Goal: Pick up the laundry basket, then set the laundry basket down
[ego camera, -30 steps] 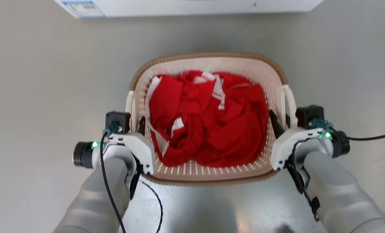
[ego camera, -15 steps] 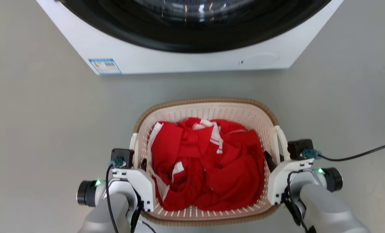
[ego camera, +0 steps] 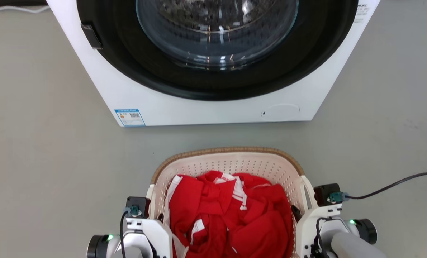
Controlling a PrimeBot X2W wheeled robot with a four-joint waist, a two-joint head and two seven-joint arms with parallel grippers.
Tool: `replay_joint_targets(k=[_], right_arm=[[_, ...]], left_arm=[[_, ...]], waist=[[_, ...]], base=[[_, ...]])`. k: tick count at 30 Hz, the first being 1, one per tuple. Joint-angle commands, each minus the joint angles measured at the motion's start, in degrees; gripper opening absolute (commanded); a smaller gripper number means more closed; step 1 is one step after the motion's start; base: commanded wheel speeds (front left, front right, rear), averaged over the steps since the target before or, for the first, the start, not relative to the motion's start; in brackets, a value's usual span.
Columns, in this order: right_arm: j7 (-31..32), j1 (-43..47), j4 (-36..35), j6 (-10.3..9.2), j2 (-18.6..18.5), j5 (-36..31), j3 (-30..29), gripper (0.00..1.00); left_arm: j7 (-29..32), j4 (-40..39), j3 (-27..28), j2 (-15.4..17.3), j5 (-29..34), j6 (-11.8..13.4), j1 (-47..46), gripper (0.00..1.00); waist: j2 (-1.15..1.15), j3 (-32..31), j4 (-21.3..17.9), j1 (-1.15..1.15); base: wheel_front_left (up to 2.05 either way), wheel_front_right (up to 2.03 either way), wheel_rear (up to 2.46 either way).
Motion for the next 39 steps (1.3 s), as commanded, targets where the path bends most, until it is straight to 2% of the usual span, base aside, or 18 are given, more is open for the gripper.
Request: replay_joint_targets(k=[1, 15, 39], right_arm=[[0.2, 0.7, 0.6, 0.13, -2.5, 0.2, 1.0, 0.0], [4.5, 3.7, 1.1, 0.13, -2.5, 4.5, 4.7, 0.0], [4.3, 3.9, 1.7, 0.13, -2.5, 7.5, 8.4, 0.0]], left_arm=[[-0.1, 1.6, 0.2, 4.5, 0.0, 0.6, 0.8, 0.0], [2.4, 2.1, -1.9, 4.5, -2.4, 0.6, 4.6, 0.0], [3.9, 2.2, -4.9, 4.5, -4.7, 2.3, 5.3, 0.0]], waist=[[0.0, -1.2, 0.0, 0.0], [0.0, -6.9, -0.6, 0.0], [0.0, -7.8, -1.1, 0.0]], base=[[0.0, 0.0, 0.0], [0.0, 0.0, 0.0], [0.0, 0.0, 0.0]])
